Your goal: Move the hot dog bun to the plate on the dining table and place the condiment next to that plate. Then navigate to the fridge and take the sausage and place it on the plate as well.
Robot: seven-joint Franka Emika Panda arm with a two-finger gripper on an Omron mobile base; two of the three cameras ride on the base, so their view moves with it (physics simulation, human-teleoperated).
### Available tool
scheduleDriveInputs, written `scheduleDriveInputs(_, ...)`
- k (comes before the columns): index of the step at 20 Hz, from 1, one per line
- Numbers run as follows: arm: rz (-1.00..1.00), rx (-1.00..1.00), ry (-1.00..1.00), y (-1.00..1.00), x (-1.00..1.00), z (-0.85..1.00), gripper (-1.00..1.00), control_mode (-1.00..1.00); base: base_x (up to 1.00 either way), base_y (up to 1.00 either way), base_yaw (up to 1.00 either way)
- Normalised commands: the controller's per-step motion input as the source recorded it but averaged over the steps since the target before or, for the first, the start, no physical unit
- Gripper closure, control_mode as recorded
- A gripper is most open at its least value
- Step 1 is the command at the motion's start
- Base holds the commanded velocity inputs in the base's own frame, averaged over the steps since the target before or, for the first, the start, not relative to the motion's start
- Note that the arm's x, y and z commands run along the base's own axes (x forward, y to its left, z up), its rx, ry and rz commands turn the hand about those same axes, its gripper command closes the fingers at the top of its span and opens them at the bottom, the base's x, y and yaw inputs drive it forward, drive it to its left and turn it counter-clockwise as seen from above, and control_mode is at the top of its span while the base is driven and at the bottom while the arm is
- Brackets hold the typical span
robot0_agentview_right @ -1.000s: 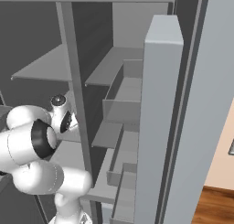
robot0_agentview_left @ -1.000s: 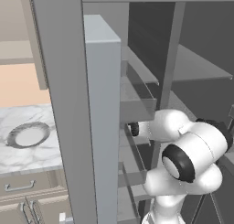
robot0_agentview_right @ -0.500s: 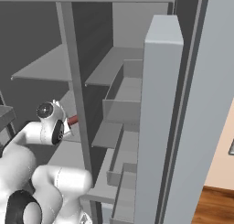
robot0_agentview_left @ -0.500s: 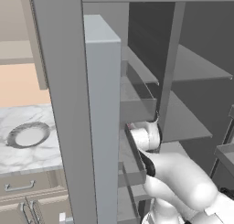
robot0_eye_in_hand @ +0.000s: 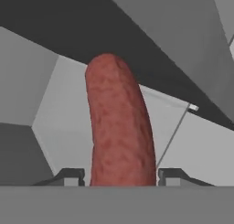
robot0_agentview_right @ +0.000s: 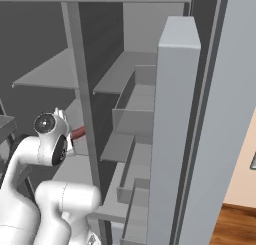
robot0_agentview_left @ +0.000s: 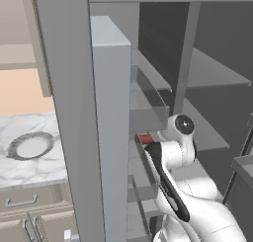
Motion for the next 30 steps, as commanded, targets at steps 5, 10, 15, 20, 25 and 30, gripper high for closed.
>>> scheduleDriveInputs(5,-0.02,0.01,0.01,-0.25,-0.72,0.61,1.00,-1.00,0.00,0.00,0.00)
scheduleDriveInputs(10,-0.06,0.00,0.10,-0.25,-0.76,0.59,1.00,-1.00,0.00,0.00,0.00)
scheduleDriveInputs(15,-0.12,0.00,0.07,-0.22,-0.88,0.40,1.00,-1.00,0.00,0.00,0.00)
scheduleDriveInputs(20,-0.14,0.00,0.00,-0.20,-1.00,0.24,1.00,-1.00,0.00,0.00,0.00)
scheduleDriveInputs(25,-0.14,0.00,0.00,-0.22,-0.84,0.35,1.00,-1.00,0.00,0.00,0.00)
scheduleDriveInputs(30,-0.01,0.00,0.00,-0.03,-0.06,0.00,1.00,-1.00,0.00,0.00,0.00)
